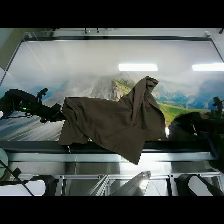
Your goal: Fold the shirts.
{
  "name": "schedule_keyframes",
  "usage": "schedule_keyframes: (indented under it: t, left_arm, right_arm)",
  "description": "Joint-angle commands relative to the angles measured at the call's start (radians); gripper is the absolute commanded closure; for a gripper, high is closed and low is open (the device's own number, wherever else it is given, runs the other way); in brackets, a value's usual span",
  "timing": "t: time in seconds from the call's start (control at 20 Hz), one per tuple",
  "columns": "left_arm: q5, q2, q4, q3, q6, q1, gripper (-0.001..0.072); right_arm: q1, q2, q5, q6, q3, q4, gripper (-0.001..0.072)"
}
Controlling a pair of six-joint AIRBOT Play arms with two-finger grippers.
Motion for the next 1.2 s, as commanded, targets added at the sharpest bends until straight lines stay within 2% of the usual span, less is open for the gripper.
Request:
schedule_keyframes:
  t: [0.0, 0.15, 0.35, 0.55, 0.65, 0.7, 0.75, 0.8, 0.85, 0.9, 0.95, 1.0, 1.05, 1.1, 1.15]
  left_arm:
    - [0.024, 0.002, -0.003, 0.006, 0.017, 0.006, 0.0684]
    - [0.039, 0.002, -0.002, 0.005, 0.017, 0.006, 0.0683]
    - [0.043, 0.002, -0.002, 0.005, 0.017, 0.006, 0.0684]
    - [0.050, 0.002, -0.002, 0.005, 0.017, 0.006, 0.0684]
    - [0.056, 0.002, -0.002, 0.005, 0.017, 0.006, 0.0684]
    - [0.059, 0.002, -0.002, 0.005, 0.018, 0.006, 0.0684]
    - [0.061, 0.002, -0.003, 0.005, 0.019, 0.006, 0.0684]
    - [0.076, 0.006, -0.021, 0.005, 0.025, 0.006, 0.0684]
    - [0.120, 0.023, -0.101, 0.006, 0.061, 0.013, 0.0684]
    - [0.197, 0.056, -0.256, 0.006, 0.118, 0.031, 0.0684]
    - [0.311, 0.103, -0.457, 0.021, 0.188, 0.058, 0.0685]
    - [0.450, 0.167, -0.692, 0.061, 0.251, 0.088, 0.0685]
    - [0.519, 0.246, -0.824, 0.134, 0.237, 0.124, 0.0686]
    - [0.492, 0.332, -0.788, 0.252, 0.173, 0.165, 0.0686]
    - [0.443, 0.402, -0.824, 0.395, 0.113, 0.215, 0.0685]
  right_arm:
    - [0.000, 0.001, -0.065, 0.069, -0.068, -0.133, 0.0278]
    - [0.020, -0.011, -0.133, 0.068, -0.097, -0.140, 0.0278]
    - [0.162, -0.124, -0.198, 0.064, -0.097, -0.123, 0.0278]
    - [0.334, -0.233, -0.232, -0.021, -0.096, 0.032, 0.0282]
    - [0.356, -0.234, -0.231, -0.114, -0.095, 0.161, 0.0490]
    - [0.351, -0.225, -0.231, -0.131, -0.094, 0.208, 0.0489]
    - [0.340, -0.212, -0.219, -0.138, -0.090, 0.237, 0.0645]
    - [0.328, -0.193, -0.190, -0.151, -0.079, 0.246, 0.0690]
    - [0.311, -0.160, -0.139, -0.167, -0.062, 0.253, 0.0691]
    - [0.288, -0.104, -0.050, -0.199, -0.037, 0.308, 0.0691]
    - [0.252, -0.027, 0.060, -0.233, -0.005, 0.441, 0.0691]
    - [0.208, 0.067, 0.159, -0.251, 0.041, 0.641, 0.0691]
    - [0.158, 0.160, 0.187, -0.258, 0.100, 0.832, 0.0691]
    - [0.092, 0.251, 0.135, -0.257, 0.185, 0.966, 0.0691]
    - [0.005, 0.329, 0.003, -0.254, 0.306, 1.017, 0.0691]
